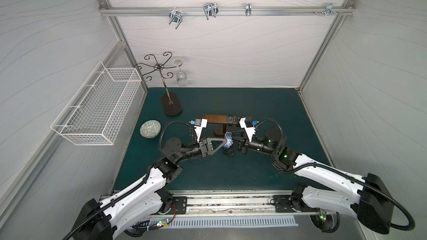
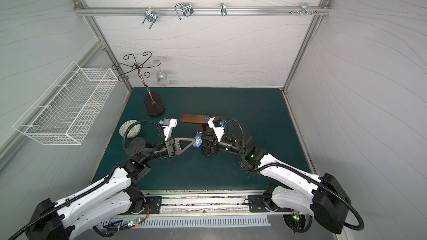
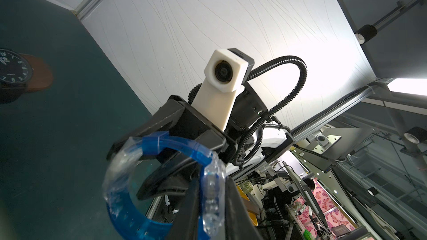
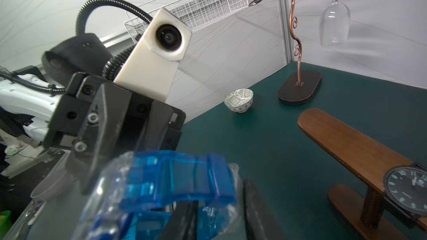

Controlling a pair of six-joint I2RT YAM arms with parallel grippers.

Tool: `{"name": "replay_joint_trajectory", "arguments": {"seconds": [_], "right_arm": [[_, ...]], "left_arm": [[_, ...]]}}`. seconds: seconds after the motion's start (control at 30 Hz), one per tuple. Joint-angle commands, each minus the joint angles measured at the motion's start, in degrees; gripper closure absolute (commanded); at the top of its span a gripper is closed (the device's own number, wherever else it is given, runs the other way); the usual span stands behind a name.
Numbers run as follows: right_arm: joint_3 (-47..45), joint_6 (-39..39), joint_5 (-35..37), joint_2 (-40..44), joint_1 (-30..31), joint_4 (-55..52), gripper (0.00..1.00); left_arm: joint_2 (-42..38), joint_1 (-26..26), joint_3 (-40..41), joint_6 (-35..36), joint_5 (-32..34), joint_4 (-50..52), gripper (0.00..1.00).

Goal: Place watch on stand
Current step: Pick up the watch at the center of the board.

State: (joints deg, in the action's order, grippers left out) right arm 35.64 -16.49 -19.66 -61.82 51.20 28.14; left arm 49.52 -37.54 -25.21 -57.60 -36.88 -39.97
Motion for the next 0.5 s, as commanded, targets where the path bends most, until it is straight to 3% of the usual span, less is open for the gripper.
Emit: {"name": "replay_joint_trajectory", "arguments": {"seconds": [0.0,0.37,0.47], "right_arm": [[1.3,1.3,-1.4,-0.2,0.5,2.1,0.76],[1.0,1.6,-3.1,-0.3,0.6,2.4,0.98],[0.9,2.1,-1.5,0.4,0.6,0.9,1.00]], "left_arm": [[0.3,0.0,0.0,0.2,0.4,-3.8,1.00],[0.9,0.0,-0.1,1.3,1.2,-2.9,0.99],[-0.1,-0.1,-0.3,2.9,1.8,-0.6,0.80]]}}
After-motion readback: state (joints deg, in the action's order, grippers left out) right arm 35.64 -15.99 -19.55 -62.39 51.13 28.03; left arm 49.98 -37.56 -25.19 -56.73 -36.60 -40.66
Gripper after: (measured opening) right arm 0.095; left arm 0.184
